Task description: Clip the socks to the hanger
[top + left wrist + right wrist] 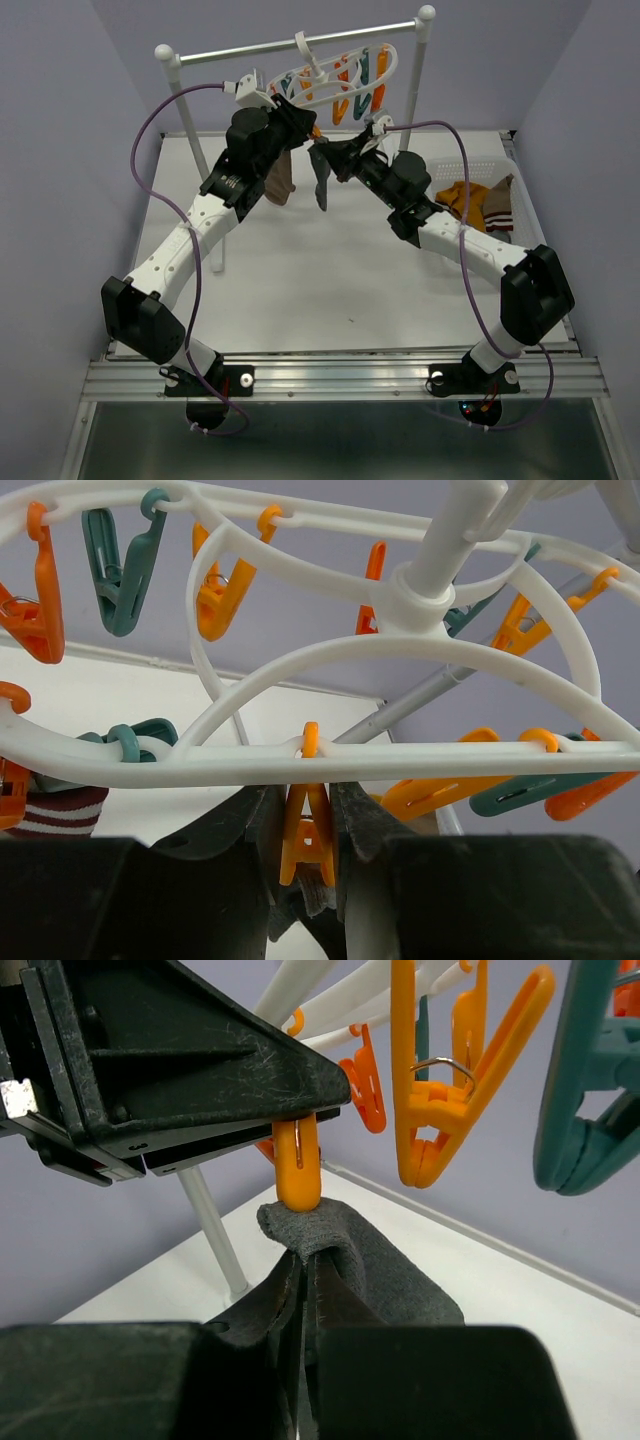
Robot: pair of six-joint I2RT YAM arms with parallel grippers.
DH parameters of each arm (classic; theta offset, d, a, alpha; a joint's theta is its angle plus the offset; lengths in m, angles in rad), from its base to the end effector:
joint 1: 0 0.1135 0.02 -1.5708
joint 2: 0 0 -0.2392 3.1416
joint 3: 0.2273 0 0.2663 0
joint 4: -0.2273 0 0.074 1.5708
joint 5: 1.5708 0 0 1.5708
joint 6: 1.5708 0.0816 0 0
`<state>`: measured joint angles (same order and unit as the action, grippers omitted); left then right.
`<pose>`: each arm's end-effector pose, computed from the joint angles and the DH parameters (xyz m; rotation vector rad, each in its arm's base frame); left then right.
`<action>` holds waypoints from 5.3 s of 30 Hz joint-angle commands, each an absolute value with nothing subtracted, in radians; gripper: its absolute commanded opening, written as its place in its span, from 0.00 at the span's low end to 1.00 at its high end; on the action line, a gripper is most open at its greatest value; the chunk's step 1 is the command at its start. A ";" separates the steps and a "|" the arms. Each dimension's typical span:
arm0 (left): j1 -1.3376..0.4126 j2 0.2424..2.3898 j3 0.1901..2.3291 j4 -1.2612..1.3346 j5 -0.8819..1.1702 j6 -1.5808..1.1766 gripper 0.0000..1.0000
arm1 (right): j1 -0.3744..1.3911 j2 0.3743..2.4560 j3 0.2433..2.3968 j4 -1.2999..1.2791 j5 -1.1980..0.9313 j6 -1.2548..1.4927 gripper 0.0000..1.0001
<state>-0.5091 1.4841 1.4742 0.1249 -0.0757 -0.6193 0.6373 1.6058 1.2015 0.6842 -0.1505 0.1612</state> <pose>0.3642 -0.1962 0.4271 -0.1476 1.5082 -0.8601 0.3457 0.2711 0.3484 -0.4423 1.2590 0.7777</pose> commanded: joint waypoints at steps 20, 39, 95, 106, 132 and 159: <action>-0.518 1.471 1.482 0.046 -0.043 -0.640 0.00 | 0.647 1.617 1.255 0.808 -0.195 0.201 0.01; -0.517 1.422 1.437 0.060 -0.034 -0.632 0.00 | 0.647 1.646 1.287 0.811 -0.229 0.225 0.03; -0.518 0.963 1.177 -0.147 -0.139 -0.426 0.99 | 0.647 1.184 0.807 0.364 0.331 0.278 1.00; -0.518 1.003 1.127 -0.017 -0.023 -0.466 0.99 | 0.617 1.291 1.075 0.073 0.200 0.229 1.00; -0.518 1.235 1.302 0.064 -0.032 -0.393 0.99 | 0.420 1.592 1.864 -0.107 -0.041 0.482 0.94; -0.514 1.170 1.212 0.104 -0.074 -0.313 0.99 | 0.420 1.589 1.723 0.172 -0.092 0.750 0.51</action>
